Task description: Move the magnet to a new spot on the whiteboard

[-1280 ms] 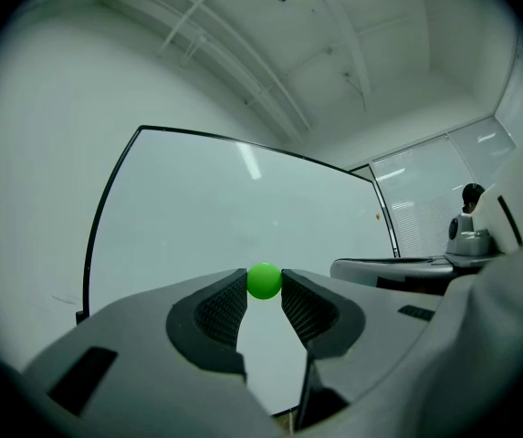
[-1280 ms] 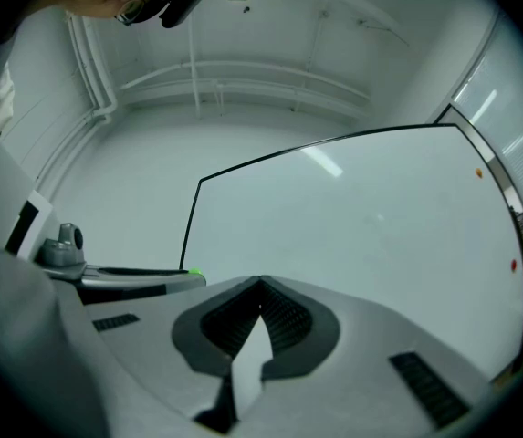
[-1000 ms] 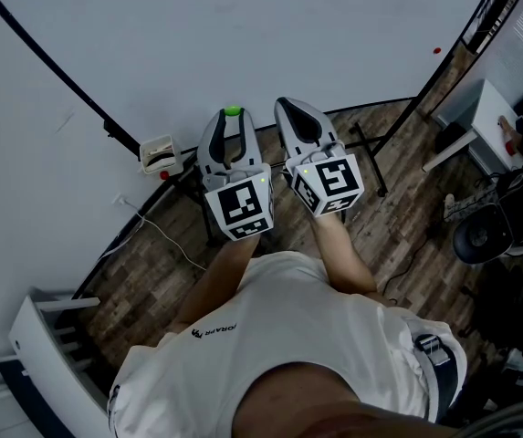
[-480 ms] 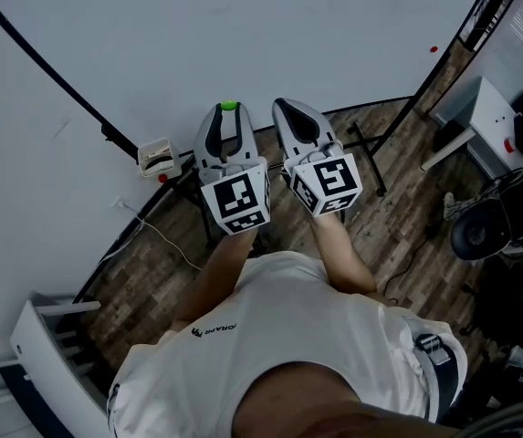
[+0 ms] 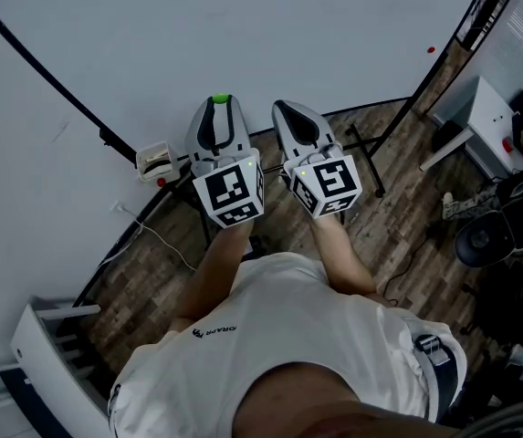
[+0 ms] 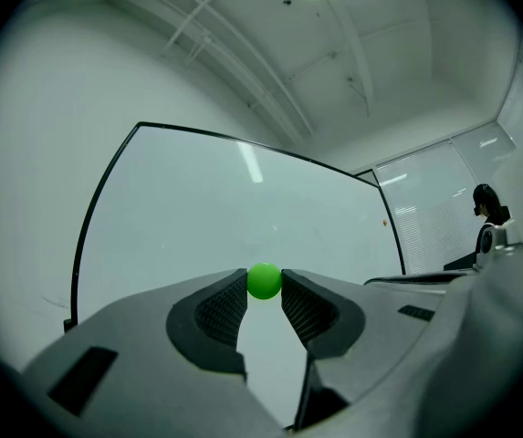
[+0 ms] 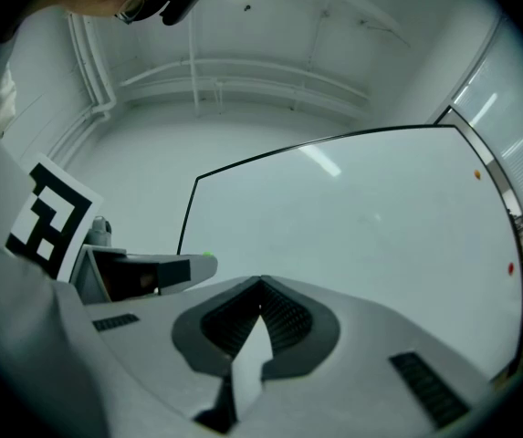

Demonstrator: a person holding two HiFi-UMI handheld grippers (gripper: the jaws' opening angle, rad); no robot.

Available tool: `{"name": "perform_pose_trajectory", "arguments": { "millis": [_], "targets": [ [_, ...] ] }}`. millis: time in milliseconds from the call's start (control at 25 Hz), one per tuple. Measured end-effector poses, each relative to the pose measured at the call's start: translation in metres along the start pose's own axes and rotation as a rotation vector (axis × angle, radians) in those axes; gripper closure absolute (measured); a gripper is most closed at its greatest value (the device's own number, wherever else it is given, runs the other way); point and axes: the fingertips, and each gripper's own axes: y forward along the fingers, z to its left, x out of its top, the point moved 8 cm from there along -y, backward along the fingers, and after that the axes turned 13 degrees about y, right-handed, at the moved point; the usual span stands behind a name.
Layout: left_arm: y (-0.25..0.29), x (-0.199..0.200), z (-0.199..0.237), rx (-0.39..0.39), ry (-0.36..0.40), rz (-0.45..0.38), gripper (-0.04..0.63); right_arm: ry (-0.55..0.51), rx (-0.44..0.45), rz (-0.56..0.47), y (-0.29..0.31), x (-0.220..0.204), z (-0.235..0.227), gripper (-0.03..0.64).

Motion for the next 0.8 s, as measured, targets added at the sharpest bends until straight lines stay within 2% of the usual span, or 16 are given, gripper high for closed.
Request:
{"name": "perform_pose_trajectory", "arguments": {
  "millis": [800],
  "targets": [
    [0.036,0.006,0.017,-0.001,0.037,-0.01,0.476,-0.004,-0.002,0.02,0.009,-0.006,-0.003,0.603]
  ]
}}
